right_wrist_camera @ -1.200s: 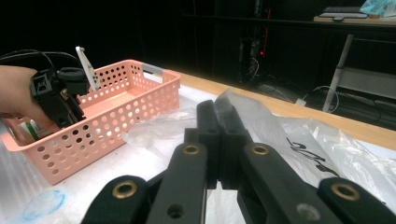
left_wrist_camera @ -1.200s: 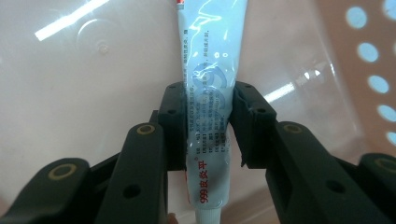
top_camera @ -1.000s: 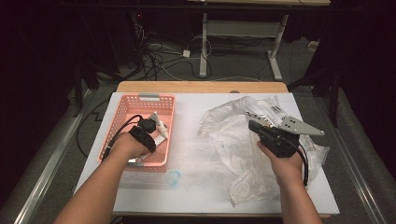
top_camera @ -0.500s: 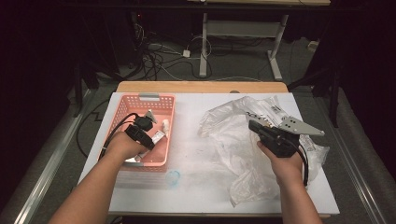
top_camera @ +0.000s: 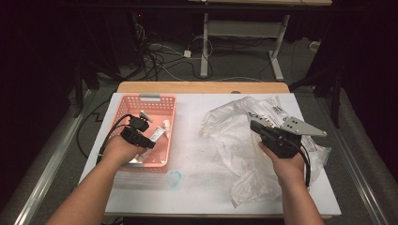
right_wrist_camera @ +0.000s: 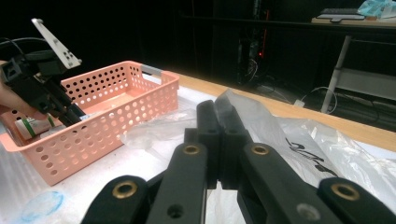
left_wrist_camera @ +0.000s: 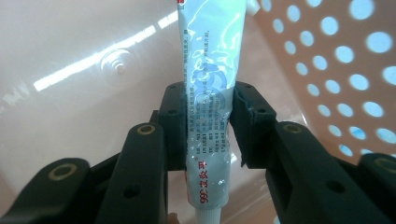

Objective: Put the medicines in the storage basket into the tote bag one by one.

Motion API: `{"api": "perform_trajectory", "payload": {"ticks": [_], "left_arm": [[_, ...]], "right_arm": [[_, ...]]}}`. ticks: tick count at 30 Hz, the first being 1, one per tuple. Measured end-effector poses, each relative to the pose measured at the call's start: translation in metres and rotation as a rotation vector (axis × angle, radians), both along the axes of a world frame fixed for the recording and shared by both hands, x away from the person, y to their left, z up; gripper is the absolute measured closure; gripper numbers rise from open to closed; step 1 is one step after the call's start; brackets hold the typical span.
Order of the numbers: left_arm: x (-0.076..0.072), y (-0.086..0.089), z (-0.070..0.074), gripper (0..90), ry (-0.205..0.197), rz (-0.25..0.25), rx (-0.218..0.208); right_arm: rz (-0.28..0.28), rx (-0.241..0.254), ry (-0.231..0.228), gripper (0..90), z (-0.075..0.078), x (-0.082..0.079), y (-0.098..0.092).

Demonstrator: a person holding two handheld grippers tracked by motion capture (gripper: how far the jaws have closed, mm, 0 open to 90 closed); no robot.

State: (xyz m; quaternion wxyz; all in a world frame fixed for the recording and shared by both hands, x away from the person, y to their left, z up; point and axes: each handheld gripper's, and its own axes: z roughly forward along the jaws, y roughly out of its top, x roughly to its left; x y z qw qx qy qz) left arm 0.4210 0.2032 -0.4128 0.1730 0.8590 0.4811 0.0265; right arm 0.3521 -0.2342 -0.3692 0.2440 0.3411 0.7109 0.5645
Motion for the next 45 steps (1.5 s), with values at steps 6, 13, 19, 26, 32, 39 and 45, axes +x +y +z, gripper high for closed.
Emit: {"api": "perform_trajectory", "payload": {"ticks": [6, 13, 19, 26, 32, 39, 45], "left_arm": [[-0.007, 0.007, 0.001, 66.3, -0.049, 0.013, -0.027], [-0.016, 0.014, 0.005, 66.3, -0.118, 0.019, -0.088], [-0.025, 0.022, 0.008, 66.2, -0.2, 0.027, -0.152], [-0.035, 0.027, 0.008, 66.2, -0.257, 0.026, -0.193], [-0.044, 0.03, 0.008, 66.2, -0.316, 0.037, -0.232], [-0.05, 0.035, 0.008, 66.2, -0.373, 0.036, -0.267], [-0.057, 0.036, 0.008, 66.2, -0.436, 0.042, -0.282]], "right_arm": [[0.006, -0.001, 0.003, 90.0, 0.0, 0.0, 0.001], [0.004, -0.001, 0.001, 90.0, 0.0, 0.0, 0.001], [0.004, 0.0, 0.001, 90.0, 0.0, -0.001, 0.001], [0.007, 0.002, -0.001, 90.0, 0.001, -0.002, 0.002], [0.007, 0.003, -0.005, 90.0, 0.002, -0.003, 0.003], [0.008, -0.003, -0.007, 90.0, 0.001, -0.003, 0.002], [0.002, -0.011, 0.003, 90.0, -0.001, -0.001, 0.002]]}}
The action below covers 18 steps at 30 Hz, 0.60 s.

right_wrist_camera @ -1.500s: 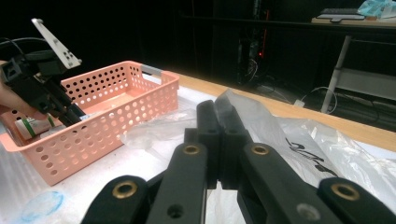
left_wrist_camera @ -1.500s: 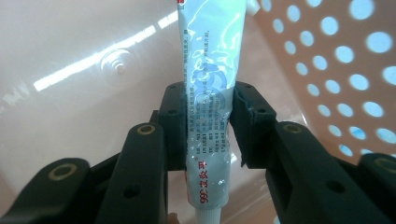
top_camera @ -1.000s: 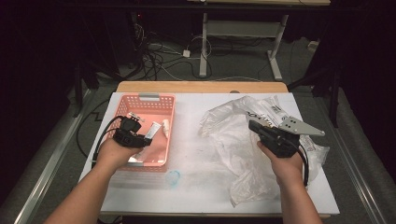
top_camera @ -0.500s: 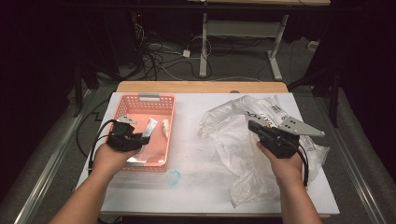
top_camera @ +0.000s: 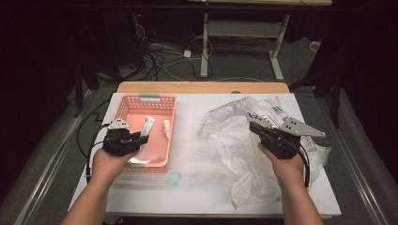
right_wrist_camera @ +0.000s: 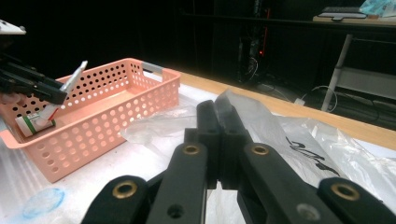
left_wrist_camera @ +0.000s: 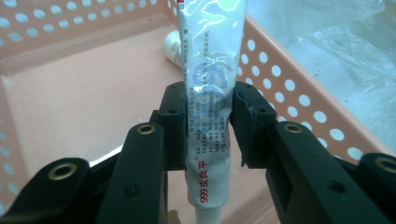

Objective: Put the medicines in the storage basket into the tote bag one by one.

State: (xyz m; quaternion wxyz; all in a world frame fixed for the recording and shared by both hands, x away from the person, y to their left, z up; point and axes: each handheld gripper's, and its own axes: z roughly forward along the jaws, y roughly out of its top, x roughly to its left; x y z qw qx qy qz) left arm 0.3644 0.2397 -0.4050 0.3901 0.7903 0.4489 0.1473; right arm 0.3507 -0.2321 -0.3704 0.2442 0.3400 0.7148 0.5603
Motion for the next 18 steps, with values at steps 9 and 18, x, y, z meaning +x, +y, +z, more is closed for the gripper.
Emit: {"api": "perform_trajectory", "payload": {"ticks": [9, 18], "left_arm": [[-0.012, 0.001, -0.002, 66.2, -0.078, 0.022, -0.015], [-0.015, 0.006, -0.006, 66.2, -0.099, 0.031, -0.042]], "right_arm": [[0.002, -0.006, -0.001, 90.0, 0.0, -0.002, 0.002], [0.007, -0.017, -0.008, 90.0, 0.001, -0.003, 0.003]]}}
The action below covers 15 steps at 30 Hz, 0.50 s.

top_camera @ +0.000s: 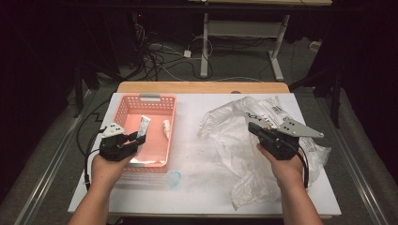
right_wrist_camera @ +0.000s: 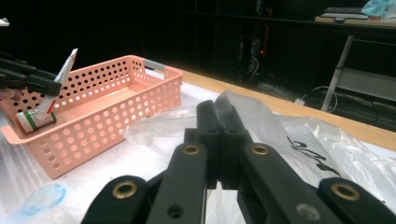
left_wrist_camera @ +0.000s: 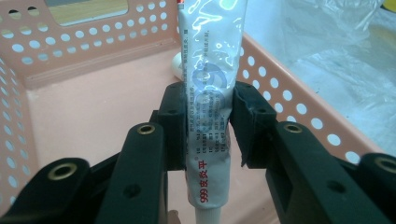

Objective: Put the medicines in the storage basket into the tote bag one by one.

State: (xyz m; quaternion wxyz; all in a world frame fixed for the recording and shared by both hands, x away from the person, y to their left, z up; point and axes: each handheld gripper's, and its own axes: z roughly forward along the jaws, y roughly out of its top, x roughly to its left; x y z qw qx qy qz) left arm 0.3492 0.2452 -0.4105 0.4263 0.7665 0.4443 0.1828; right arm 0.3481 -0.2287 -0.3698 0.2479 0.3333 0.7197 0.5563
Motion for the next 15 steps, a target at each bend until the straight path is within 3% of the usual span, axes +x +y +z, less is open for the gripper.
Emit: {"api": "perform_trajectory", "payload": {"ticks": [6, 15], "left_arm": [[-0.003, 0.003, 0.0, 66.2, -0.013, 0.008, -0.019], [-0.011, 0.004, 0.007, 66.2, -0.063, -0.003, -0.088]], "right_arm": [[-0.006, 0.008, 0.0, 90.0, 0.001, -0.001, -0.003], [-0.005, 0.013, -0.012, 90.0, 0.003, -0.003, -0.005]]}}
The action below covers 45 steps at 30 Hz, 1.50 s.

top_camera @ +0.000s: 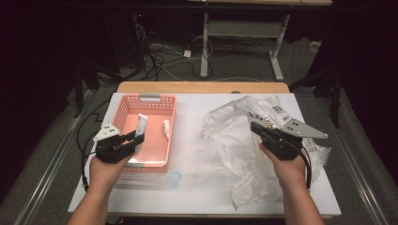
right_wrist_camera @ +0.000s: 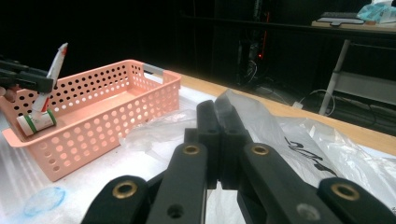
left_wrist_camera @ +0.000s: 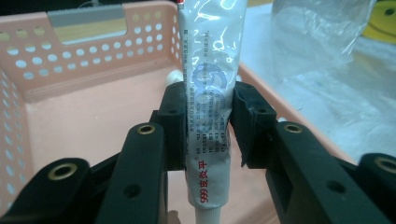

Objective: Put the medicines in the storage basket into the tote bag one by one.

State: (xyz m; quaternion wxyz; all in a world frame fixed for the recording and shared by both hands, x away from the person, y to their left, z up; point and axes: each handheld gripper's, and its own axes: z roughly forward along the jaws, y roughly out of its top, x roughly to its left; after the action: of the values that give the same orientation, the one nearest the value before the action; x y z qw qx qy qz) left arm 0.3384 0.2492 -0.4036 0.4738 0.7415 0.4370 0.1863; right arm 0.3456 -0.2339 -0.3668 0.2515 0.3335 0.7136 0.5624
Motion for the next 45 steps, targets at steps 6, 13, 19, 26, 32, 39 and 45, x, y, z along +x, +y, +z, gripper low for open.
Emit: {"api": "perform_trajectory", "payload": {"ticks": [6, 13, 19, 26, 32, 39, 45], "left_arm": [[-0.004, -0.006, 0.007, 66.2, -0.03, -0.016, -0.015], [-0.008, -0.016, 0.015, 66.2, -0.058, -0.054, -0.031], [-0.011, -0.026, 0.02, 66.3, -0.075, -0.084, -0.038], [-0.012, -0.041, 0.023, 66.3, -0.073, -0.131, -0.067], [-0.014, -0.053, 0.025, 66.3, -0.076, -0.163, -0.059], [-0.017, -0.068, 0.025, 66.3, -0.074, -0.208, -0.063], [-0.019, -0.084, 0.022, 66.2, -0.065, -0.248, -0.053]], "right_arm": [[0.002, 0.001, -0.003, 90.0, 0.001, 0.0, 0.0], [0.007, 0.001, -0.003, 90.0, 0.001, 0.0, 0.001], [0.006, 0.003, -0.001, 90.0, 0.001, -0.001, 0.002], [0.01, 0.001, 0.0, 90.0, 0.001, -0.001, 0.002], [0.011, 0.004, -0.003, 90.0, 0.001, -0.001, 0.002], [0.011, 0.001, -0.004, 90.0, 0.002, -0.002, 0.003], [0.014, -0.001, -0.005, 90.0, 0.002, -0.002, 0.005]]}}
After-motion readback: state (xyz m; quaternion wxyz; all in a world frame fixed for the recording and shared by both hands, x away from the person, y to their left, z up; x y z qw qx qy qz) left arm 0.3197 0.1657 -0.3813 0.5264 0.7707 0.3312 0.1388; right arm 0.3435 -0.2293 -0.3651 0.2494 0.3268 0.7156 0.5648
